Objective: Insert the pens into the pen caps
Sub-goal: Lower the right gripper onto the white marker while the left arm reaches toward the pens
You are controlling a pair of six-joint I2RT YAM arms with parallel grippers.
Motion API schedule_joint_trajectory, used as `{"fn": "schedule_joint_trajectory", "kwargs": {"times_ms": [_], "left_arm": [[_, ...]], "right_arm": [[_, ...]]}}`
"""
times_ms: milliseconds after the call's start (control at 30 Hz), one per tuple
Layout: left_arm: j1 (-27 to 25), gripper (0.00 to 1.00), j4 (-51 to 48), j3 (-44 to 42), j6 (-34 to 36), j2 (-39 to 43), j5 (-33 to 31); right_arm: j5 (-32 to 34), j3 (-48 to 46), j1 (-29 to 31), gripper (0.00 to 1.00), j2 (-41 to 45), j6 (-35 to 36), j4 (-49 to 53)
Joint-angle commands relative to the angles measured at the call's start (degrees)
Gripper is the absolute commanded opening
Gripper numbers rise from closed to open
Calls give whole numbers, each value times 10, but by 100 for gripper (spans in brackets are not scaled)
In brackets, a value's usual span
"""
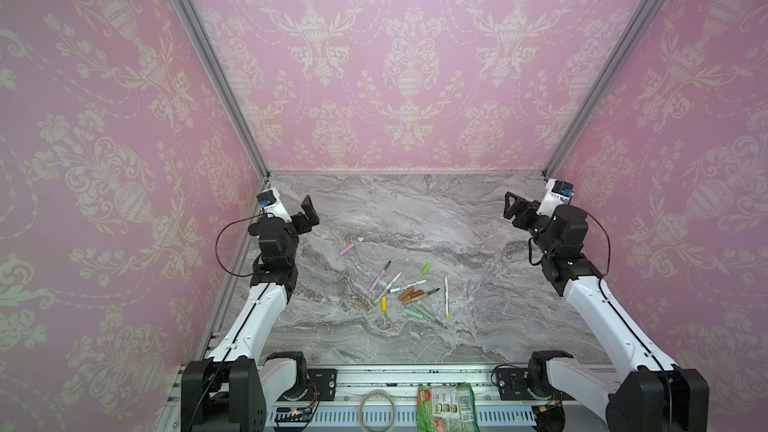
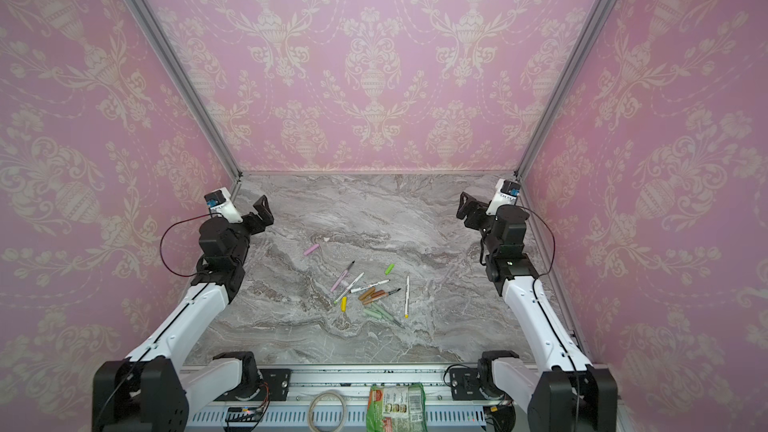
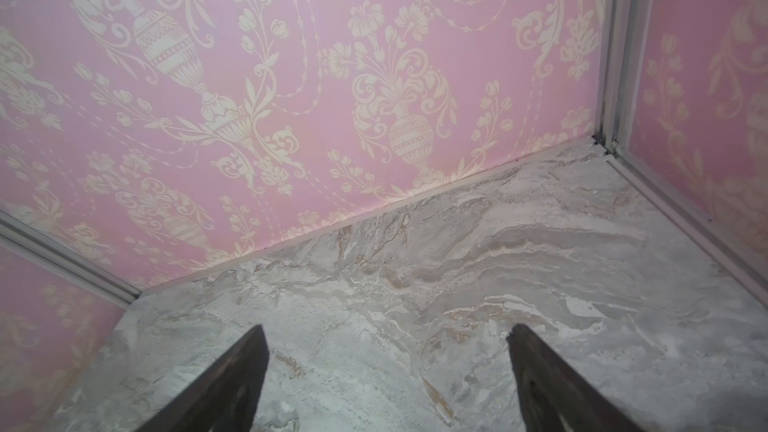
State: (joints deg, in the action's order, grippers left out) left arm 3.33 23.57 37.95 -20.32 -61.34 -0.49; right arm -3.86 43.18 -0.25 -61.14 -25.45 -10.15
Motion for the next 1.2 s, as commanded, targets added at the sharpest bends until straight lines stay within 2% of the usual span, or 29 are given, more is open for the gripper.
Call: {"fn": "schedule_joint_trajectory", "kwargs": {"times_ms": [0, 167, 233, 367, 533, 633, 833, 1000, 1167], "left_arm": [[7, 99, -93, 15, -85, 17, 90], [3, 99, -141, 53, -126, 13, 199], [-18, 99, -155, 51, -118, 23, 214], [-89, 99, -214, 53, -34, 48, 208], [-182, 99, -282, 62, 76, 40, 199], [-231, 99, -311, 81, 142, 16, 194], [-338, 99, -361, 118, 251, -14, 137], [-406, 99, -386, 113, 310, -1, 98], [-460, 99, -395, 86, 360, 23, 102]], "right_arm": [[-68, 10, 1, 84, -12, -97, 134], [-21, 86, 51, 80, -32, -92, 340], [-15, 102, 78, 80, -34, -73, 394], [30, 123, 145, 76, -36, -73, 497], [46, 111, 226, 68, -47, -116, 563], [61, 101, 280, 67, -70, -142, 576], [77, 118, 370, 67, -160, -170, 563], [72, 121, 385, 62, -241, -175, 523], [59, 135, 385, 59, -296, -172, 498]]}}
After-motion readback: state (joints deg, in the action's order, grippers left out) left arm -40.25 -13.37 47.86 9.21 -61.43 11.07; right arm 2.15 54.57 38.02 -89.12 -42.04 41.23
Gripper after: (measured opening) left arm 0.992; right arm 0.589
